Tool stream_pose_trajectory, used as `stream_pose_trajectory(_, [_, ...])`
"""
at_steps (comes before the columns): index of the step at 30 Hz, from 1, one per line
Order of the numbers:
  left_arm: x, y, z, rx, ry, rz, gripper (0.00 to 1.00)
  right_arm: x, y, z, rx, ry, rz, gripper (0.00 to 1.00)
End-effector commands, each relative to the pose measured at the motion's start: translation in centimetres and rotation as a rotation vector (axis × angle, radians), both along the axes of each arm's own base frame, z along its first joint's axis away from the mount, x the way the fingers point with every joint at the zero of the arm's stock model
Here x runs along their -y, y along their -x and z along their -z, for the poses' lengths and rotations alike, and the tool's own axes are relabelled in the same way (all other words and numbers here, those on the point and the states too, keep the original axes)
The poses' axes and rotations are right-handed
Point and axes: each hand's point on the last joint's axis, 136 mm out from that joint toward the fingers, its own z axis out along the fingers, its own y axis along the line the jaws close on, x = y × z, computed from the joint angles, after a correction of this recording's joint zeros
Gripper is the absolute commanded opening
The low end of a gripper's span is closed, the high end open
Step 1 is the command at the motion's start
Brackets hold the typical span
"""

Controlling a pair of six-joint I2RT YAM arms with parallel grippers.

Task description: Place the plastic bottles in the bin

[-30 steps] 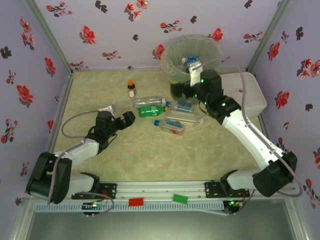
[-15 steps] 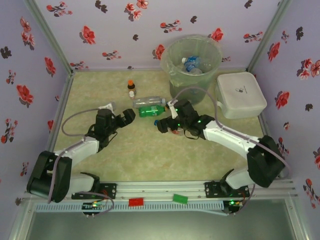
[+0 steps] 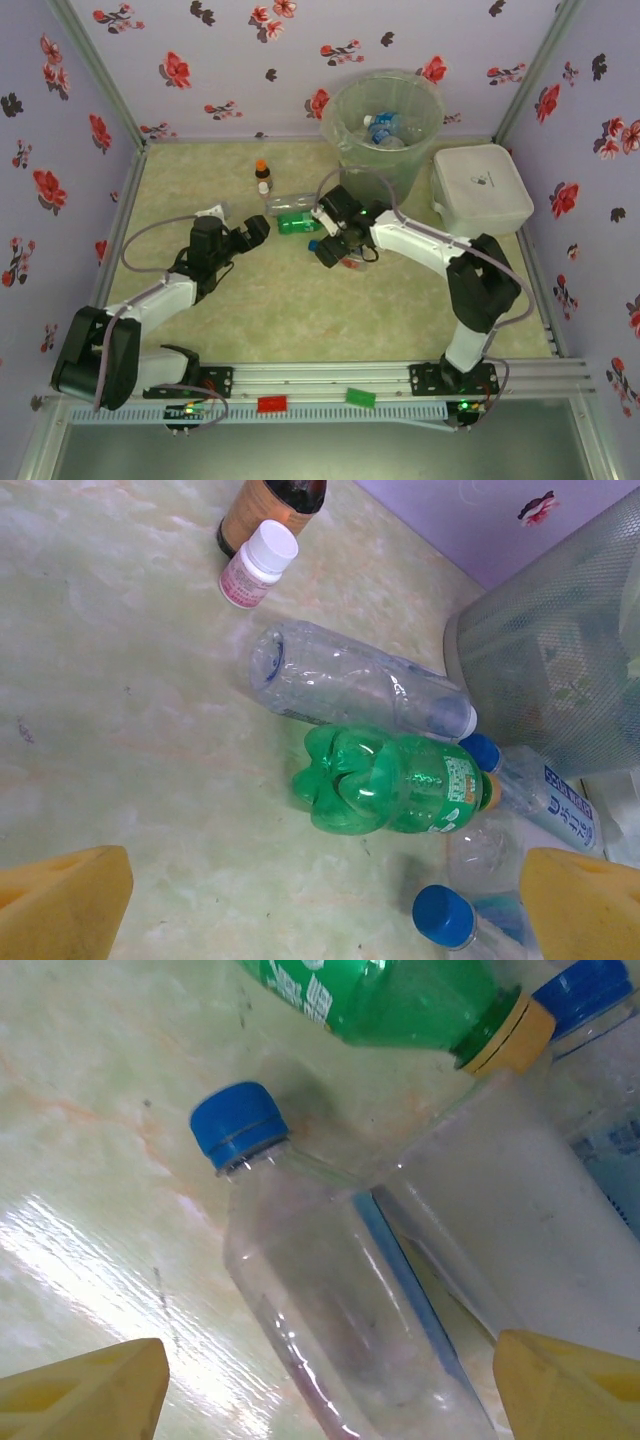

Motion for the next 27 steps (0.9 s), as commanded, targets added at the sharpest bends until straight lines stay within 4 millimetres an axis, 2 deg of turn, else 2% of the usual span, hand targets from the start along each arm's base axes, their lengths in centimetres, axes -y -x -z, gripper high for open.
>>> stream_pose_trajectory(1, [-0.6,-0.3,-1.3,0.033,-0.022,-0.018,1.00,2.2,0.9,2.2,-0.032,0.220,-0.076,0.83])
stream_pose_trajectory(7, [-0.6,-0.2,-1.1,0.032,-0.024,-0.018,1.00,2.4,1.2,4.8,-0.063,0.324,-0.110,0.79])
stream_pose_trajectory(15, [-0.7,-0.2,-0.8,0.027,-0.028,-0.021,1.00,1.6,2.1,6.6,-0.083,0.347,-0.139,0.71])
stream_pose_trajectory(19, [-0.7,-0.2,-1.0,0.032,-0.029,-0.021,1.00,1.5,1.9,6.6,-0.072,0.343,-0.137,0.54])
stream_pose_trajectory(23, [-0.8,-0.2,-0.9,0.033,-0.028,-0.023,1.00,0.8,2.0,6.3,-0.065,0.286,-0.140,0.43])
stream_pose_trajectory(27, [-0.8,-0.1,-0.9,0.033,-0.028,-0.025,1.00,-0.8,1.9,3.9,-0.021,0.159,-0.125,0.41])
